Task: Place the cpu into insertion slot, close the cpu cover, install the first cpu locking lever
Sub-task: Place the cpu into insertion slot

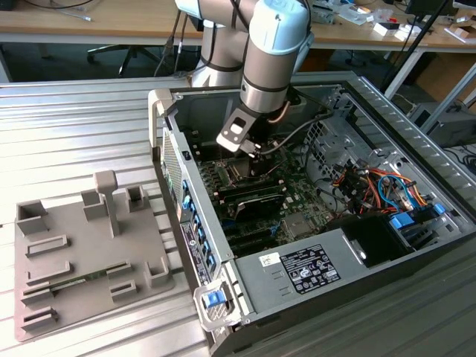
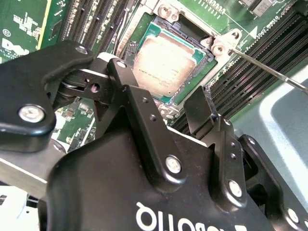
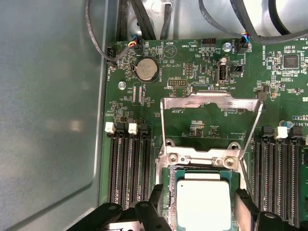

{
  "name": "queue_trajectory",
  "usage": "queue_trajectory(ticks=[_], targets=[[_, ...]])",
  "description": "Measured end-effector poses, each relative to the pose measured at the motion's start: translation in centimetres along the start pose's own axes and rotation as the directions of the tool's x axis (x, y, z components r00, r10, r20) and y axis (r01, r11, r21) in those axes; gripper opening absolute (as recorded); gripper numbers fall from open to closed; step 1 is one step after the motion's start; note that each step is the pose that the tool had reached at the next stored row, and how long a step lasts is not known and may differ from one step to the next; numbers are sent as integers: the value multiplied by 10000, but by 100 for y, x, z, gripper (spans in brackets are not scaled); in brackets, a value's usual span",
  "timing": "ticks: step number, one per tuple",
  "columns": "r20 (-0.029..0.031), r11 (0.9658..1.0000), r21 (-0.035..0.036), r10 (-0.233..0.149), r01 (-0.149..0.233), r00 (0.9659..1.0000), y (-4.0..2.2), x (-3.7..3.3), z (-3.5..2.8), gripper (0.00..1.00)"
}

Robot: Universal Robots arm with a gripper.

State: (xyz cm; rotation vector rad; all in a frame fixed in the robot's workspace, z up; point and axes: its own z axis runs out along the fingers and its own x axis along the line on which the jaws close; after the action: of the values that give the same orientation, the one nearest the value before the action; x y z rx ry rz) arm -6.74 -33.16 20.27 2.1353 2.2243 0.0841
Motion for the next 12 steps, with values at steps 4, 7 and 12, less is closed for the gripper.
queue_trajectory(ticks=[4,7,12], targets=[[9,10000,4,-77,77,10000,-3,-1,31,68],[16,10000,3,-78,78,10000,-3,-6,33,68],[25,10000,8,-79,79,10000,-4,-9,30,60]])
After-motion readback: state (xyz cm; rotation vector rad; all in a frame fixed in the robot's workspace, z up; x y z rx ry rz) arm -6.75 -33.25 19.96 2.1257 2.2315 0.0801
